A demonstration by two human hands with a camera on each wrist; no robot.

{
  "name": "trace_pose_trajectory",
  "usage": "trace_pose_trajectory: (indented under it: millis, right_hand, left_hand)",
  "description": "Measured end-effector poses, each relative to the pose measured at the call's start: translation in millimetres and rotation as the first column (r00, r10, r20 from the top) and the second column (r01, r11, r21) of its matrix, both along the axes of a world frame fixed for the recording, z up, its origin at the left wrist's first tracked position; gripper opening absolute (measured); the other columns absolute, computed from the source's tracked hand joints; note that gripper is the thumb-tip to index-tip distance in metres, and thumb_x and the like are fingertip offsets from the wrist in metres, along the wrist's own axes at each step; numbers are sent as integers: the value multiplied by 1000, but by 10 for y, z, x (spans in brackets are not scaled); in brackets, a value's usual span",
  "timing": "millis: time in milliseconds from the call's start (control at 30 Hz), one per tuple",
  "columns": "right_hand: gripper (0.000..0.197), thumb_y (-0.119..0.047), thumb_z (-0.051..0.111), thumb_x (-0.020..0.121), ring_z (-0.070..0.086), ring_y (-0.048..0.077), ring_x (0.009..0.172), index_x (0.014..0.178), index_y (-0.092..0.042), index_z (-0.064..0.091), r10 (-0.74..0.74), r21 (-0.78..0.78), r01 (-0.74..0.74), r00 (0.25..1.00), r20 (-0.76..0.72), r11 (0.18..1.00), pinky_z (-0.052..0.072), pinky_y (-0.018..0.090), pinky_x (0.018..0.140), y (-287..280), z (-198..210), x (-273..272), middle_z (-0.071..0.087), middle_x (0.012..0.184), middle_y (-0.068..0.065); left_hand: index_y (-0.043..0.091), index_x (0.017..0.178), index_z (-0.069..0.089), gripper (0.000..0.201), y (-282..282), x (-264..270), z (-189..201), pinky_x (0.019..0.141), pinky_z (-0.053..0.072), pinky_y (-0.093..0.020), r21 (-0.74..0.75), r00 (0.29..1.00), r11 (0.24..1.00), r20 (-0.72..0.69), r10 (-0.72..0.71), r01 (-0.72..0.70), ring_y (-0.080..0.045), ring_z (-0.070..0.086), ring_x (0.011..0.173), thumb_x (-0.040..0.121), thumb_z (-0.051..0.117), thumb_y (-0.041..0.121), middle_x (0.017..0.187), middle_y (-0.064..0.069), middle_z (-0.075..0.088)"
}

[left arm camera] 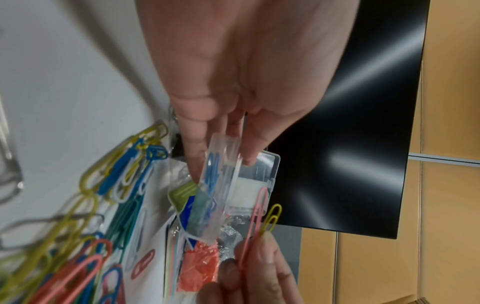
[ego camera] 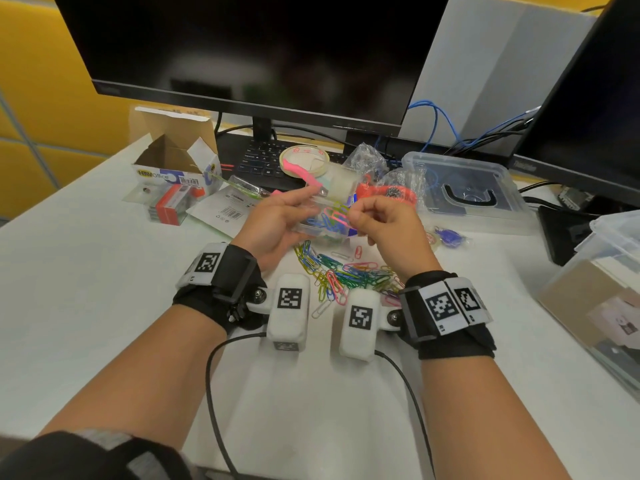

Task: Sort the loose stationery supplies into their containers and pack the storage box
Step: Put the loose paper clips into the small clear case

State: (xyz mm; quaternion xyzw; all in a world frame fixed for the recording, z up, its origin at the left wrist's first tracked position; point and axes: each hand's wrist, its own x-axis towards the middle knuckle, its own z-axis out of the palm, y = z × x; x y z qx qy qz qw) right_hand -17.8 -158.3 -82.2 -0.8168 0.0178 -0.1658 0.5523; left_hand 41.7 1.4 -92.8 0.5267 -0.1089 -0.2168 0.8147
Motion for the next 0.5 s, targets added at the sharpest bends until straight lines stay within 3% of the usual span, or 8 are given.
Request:
trace_pose_trajectory:
  millis: [100,200,267,400,500]
  right_hand:
    - [11,-5,61,87,50,-4,59,81,-13,64,-49,-9,50,996,75,999,42,10,62,4,12,24,58,70,-4]
    - [9,-10,61,88,59,9,74,88,-14,69,-19,-95,24,998,53,995,50,24,75,28,-8,18,66,80,-1]
    - [9,-13,62,89,60,16,80,91,-17,69,-44,-106,50,997,63,993,50,29,80,46,-5,9,67,86,0]
    - [9,-15,63,87,53,9,72,81,-15,69,-210,-122,220,973,91,968,43,23,69,29,7,0,63,78,-1]
    - [13,-16,66,84,53,11,67,80,-4,71,-177,-239,141,975,-134,961,41,22,62,22,-36,-15,61,70,0]
  left_hand:
    - [3,129,54,45,-10,-15,17,69,58,-28,40,999,998,14,-43,42,-24,60,109,87,48,-10,113,-13,61]
    - [0,127,53,42,-19,-40,35,62,58,-27,9,999,999,2,-54,54,-17,66,92,88,42,-11,103,-9,61]
    - [0,128,54,42,-8,-28,29,64,58,-29,-11,999,999,-8,-45,45,-20,63,99,89,39,-10,102,-8,59]
    - [3,116,59,39,16,32,26,67,56,-30,-58,996,995,-43,73,-75,-20,64,92,88,35,-9,100,-11,61]
    - [5,113,60,38,34,67,19,66,58,-28,-95,985,982,-61,160,-165,-21,65,92,87,36,-9,104,-17,64]
